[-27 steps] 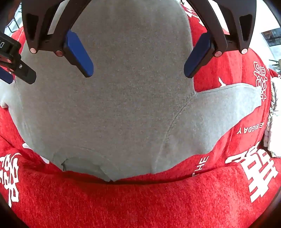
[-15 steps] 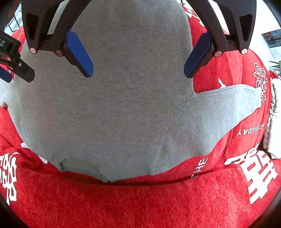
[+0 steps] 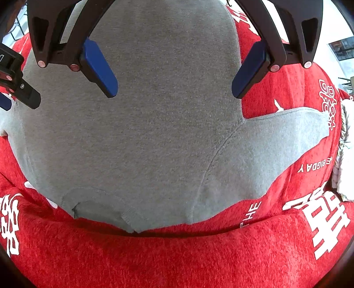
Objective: Fold small clothes
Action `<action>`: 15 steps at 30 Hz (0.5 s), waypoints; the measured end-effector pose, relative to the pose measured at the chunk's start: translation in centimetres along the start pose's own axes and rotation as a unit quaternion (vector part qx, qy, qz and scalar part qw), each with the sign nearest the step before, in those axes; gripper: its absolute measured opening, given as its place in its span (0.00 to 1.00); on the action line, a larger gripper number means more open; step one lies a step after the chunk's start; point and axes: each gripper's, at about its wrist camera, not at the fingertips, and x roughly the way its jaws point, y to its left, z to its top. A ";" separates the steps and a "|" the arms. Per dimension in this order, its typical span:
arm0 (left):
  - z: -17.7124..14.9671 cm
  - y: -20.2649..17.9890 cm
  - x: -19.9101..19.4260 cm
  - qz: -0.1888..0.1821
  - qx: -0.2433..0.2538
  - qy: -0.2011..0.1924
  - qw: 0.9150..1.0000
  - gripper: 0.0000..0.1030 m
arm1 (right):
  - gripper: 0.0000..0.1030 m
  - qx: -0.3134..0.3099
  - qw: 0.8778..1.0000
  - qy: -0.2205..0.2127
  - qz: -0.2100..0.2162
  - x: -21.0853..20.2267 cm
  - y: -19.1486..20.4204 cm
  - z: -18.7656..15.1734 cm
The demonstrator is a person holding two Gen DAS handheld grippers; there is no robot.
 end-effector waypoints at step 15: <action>-0.3 0.5 0.5 0.002 -0.001 0.009 1.000 1.00 | 1.00 -0.006 1.000 -0.002 -0.006 -0.1 0.2 0.1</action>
